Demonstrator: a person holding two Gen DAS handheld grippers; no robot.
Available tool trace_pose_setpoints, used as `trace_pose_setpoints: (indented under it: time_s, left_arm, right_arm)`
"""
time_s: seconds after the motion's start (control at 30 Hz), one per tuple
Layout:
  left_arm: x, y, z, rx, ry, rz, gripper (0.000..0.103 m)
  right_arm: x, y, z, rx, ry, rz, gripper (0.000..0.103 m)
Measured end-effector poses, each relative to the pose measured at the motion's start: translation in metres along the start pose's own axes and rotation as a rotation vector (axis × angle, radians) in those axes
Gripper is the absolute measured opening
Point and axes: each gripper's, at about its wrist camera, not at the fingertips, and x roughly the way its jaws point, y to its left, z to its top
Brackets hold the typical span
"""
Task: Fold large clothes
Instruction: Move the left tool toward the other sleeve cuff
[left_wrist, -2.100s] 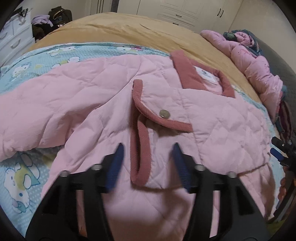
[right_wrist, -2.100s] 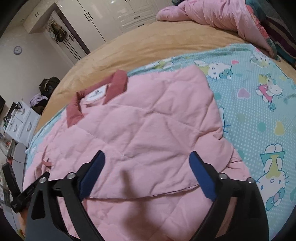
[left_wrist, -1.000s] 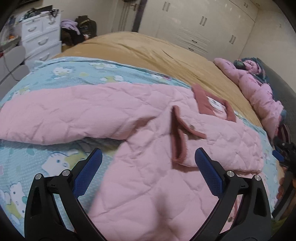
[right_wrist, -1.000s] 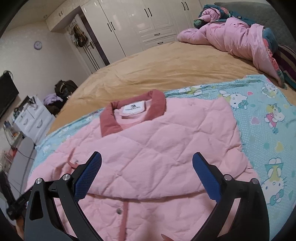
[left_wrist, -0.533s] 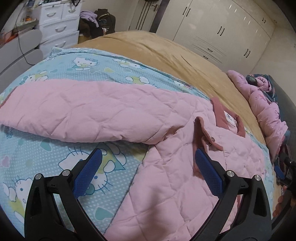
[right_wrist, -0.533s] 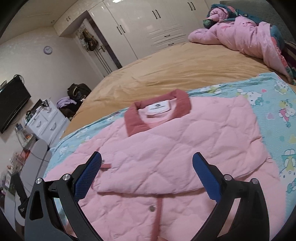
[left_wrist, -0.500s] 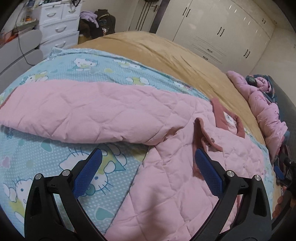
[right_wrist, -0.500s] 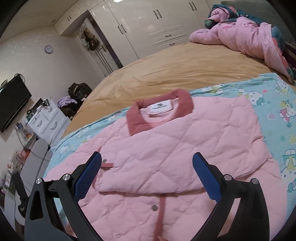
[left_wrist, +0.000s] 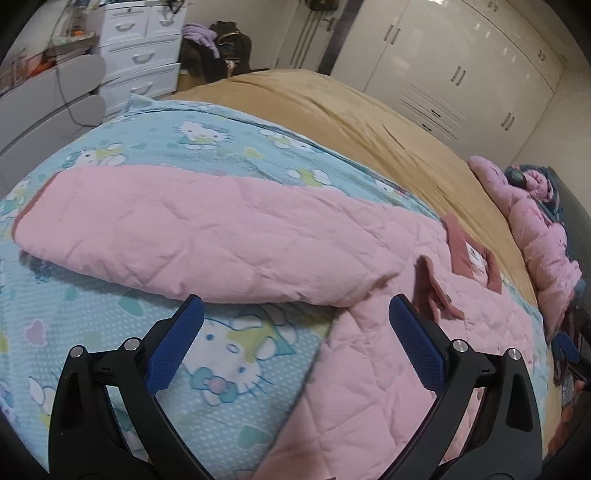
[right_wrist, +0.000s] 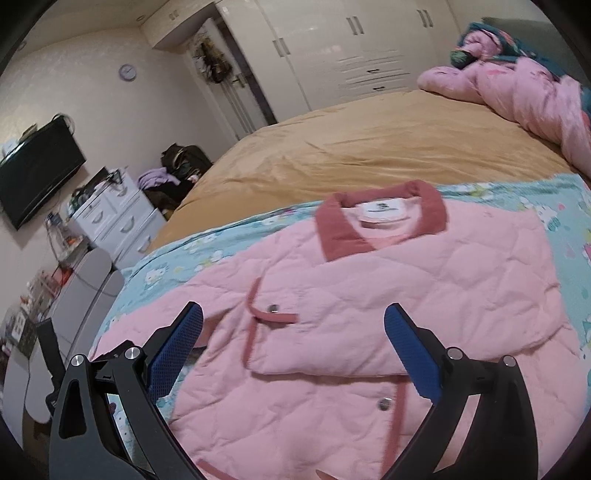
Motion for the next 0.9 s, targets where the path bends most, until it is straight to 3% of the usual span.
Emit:
trace_pose_setpoints:
  time_s: [0.33,0.63,0.9]
  left_arm:
    - [-0.006,0.057,0.017,-0.112,-0.034,0.112,0.094]
    - [-0.011,0.106,0.024,-0.239,-0.045,0.096,0.094]
    - [-0.007,0.15,0.025,-0.349,-0.041,0.134,0.094]
  right_arm:
    - [0.038,0.083,-0.01,-0.126,0.071,0.066,0.098]
    - [0.072,0.142,-0.026,-0.2,0.143,0.123,0.098]
    - [0.095,0.184,-0.04,-0.278,0.202,0.156,0.098]
